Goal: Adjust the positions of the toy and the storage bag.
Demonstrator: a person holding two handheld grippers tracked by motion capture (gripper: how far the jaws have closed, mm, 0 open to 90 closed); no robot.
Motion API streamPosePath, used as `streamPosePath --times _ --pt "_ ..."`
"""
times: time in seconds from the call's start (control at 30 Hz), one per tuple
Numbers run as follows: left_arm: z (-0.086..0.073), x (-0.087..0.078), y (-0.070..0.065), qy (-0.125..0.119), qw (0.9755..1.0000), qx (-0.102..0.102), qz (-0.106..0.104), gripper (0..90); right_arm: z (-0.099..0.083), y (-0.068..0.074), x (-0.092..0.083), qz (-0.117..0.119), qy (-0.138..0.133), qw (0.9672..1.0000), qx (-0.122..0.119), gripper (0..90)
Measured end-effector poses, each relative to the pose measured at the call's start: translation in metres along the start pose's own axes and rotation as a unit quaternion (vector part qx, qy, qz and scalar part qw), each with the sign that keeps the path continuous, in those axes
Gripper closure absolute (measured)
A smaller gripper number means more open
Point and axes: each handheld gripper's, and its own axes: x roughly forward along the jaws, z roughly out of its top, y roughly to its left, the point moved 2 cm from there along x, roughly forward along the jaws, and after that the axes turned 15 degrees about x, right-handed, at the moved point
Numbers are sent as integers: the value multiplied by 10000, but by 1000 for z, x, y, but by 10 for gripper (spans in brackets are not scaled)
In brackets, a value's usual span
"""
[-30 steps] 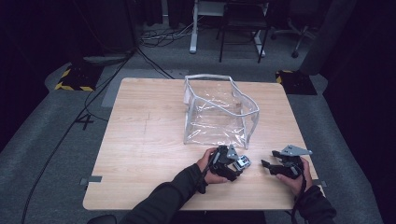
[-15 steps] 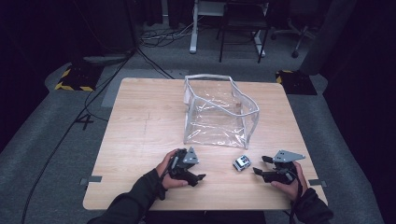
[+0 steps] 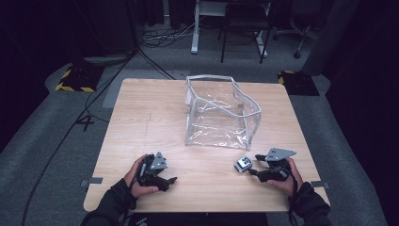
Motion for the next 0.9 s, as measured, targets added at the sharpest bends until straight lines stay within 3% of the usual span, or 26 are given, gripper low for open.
streamPosePath --times 0.17,0.2,0.23,0.37,0.5,0.6,0.63,0.73,0.9 --pt "-18 -8 10 -108 9995 -301 23 156 6 -5 7 418 94 9990 -88 277" --pt "-18 -8 10 -108 9995 -301 23 154 6 -5 7 418 94 9990 -88 277" --pt "-20 -9 12 -117 9994 -321 73 156 9 -2 9 569 152 9981 -162 278" --pt "-21 -9 15 -115 9994 -313 112 153 14 3 14 667 167 9972 -285 267" --pt "-21 -9 15 -116 9994 -314 113 153 16 4 20 787 207 9963 -259 252" --pt "-21 -9 15 -114 9994 -302 115 153 17 5 22 824 203 9960 -285 265" --pt "-21 -9 15 -114 9994 -304 113 153 18 9 25 934 195 9950 -288 287" --pt "-21 -9 15 -115 9994 -302 113 153 20 12 27 900 176 9949 -412 300" --pt "-21 -9 15 -115 9994 -300 116 153 16 12 23 880 142 9953 -368 352"
